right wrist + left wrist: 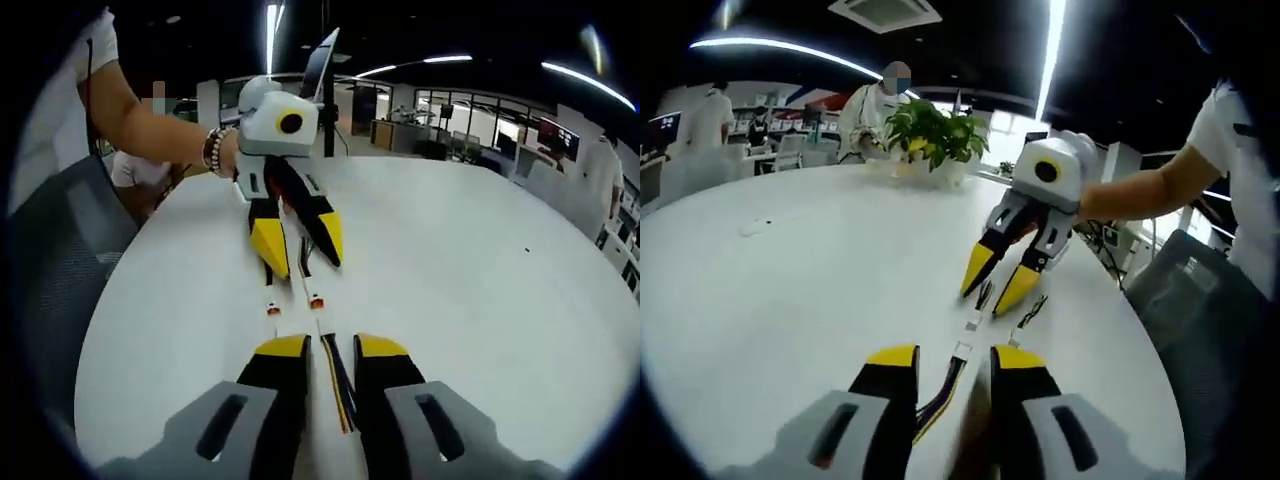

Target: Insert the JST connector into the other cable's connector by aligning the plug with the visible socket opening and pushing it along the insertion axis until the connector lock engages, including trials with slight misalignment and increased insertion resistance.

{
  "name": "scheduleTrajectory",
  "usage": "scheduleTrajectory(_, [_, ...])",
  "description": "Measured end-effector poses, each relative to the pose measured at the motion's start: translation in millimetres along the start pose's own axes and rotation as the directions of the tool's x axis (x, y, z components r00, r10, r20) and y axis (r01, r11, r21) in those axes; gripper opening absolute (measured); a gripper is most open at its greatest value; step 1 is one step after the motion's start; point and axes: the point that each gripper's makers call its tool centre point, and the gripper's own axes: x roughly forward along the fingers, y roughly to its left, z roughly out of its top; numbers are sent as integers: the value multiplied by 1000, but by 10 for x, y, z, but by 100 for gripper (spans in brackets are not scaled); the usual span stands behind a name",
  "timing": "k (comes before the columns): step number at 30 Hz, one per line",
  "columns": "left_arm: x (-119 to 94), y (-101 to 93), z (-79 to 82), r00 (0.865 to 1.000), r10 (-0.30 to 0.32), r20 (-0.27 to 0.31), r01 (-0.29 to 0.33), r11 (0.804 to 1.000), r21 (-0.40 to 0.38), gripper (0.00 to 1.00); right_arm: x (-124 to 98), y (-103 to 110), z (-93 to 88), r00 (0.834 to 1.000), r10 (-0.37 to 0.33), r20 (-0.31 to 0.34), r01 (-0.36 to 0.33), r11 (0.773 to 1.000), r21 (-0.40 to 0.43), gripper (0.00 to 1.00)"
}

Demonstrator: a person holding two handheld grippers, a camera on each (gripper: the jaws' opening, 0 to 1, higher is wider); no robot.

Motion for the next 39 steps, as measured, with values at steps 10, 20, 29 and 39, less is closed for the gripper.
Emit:
scheduleTrajectory(10, [27, -58, -59, 999, -41, -10, 41, 999, 14, 14, 63, 20, -18, 1000, 12, -6, -12, 1000, -4, 12])
scheduleTrajectory(20, [32, -45, -60, 998, -59, -7, 59, 998, 7, 9, 76, 5, -35, 1000, 11, -2, -11, 1000, -1, 8])
scheduleTrajectory(29, [123, -7, -50, 997, -75, -9, 75, 997, 35, 1, 68, 12, -31, 1000, 24, 6, -24, 1000, -10, 5])
scheduleTrajectory(39, [150, -74, -39, 993, -105, -49, 108, 992, 68, 1, 24, 82, 15, 998, 62, -1, -62, 998, -32, 4])
